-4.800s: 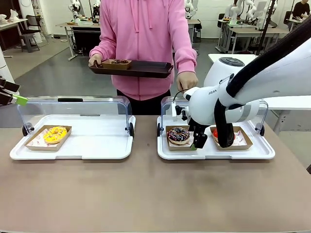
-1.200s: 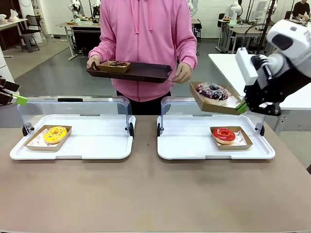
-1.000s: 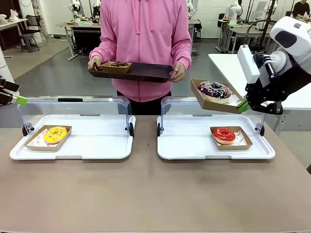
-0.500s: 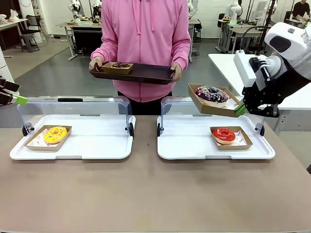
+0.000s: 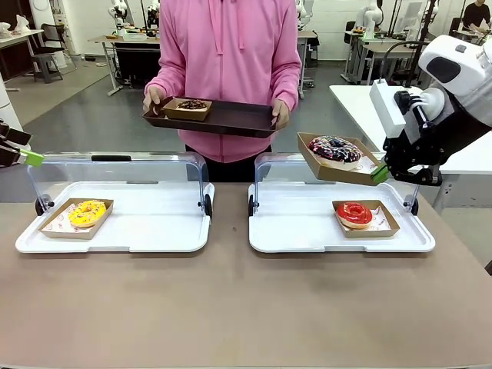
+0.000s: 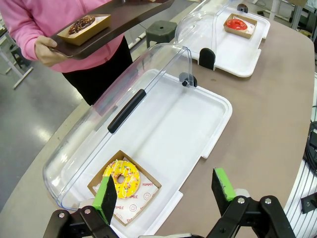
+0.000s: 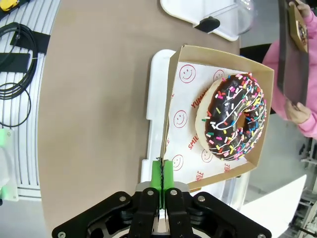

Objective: Provide the desired donut to the person.
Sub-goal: Place the picked Paper togo box onto the Handle tray extended by the person.

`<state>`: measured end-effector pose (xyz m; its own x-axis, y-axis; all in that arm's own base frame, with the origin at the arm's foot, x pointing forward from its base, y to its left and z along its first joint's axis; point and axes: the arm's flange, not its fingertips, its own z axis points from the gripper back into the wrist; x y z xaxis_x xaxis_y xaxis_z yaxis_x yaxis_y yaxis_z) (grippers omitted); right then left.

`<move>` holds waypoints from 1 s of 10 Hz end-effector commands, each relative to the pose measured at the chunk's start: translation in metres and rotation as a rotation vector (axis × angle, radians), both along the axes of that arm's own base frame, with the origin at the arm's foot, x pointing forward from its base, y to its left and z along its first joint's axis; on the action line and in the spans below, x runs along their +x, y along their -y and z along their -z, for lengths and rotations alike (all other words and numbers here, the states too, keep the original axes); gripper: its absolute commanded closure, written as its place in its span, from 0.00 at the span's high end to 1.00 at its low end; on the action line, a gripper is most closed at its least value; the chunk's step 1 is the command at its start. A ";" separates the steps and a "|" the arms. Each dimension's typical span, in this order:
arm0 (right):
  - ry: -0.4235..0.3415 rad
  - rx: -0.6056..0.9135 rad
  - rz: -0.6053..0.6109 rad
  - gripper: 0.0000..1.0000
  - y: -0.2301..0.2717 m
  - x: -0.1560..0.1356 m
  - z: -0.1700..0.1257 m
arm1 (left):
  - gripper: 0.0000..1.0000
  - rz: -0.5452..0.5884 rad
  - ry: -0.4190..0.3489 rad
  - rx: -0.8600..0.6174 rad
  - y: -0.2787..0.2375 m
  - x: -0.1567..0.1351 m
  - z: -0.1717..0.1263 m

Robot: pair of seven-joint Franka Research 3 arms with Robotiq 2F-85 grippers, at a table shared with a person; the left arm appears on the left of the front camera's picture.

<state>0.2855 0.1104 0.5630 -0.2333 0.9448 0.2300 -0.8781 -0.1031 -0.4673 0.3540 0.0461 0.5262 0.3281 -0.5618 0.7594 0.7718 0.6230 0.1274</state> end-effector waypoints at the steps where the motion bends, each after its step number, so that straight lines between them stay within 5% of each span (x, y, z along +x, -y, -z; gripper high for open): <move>1: -0.001 -0.002 0.005 0.00 0.000 0.001 0.001 | 1.00 -0.008 -0.001 -0.003 0.001 0.000 0.000; 10: -0.001 -0.002 0.005 0.00 0.000 0.001 0.001 | 1.00 -0.008 -0.001 -0.003 0.001 0.000 0.000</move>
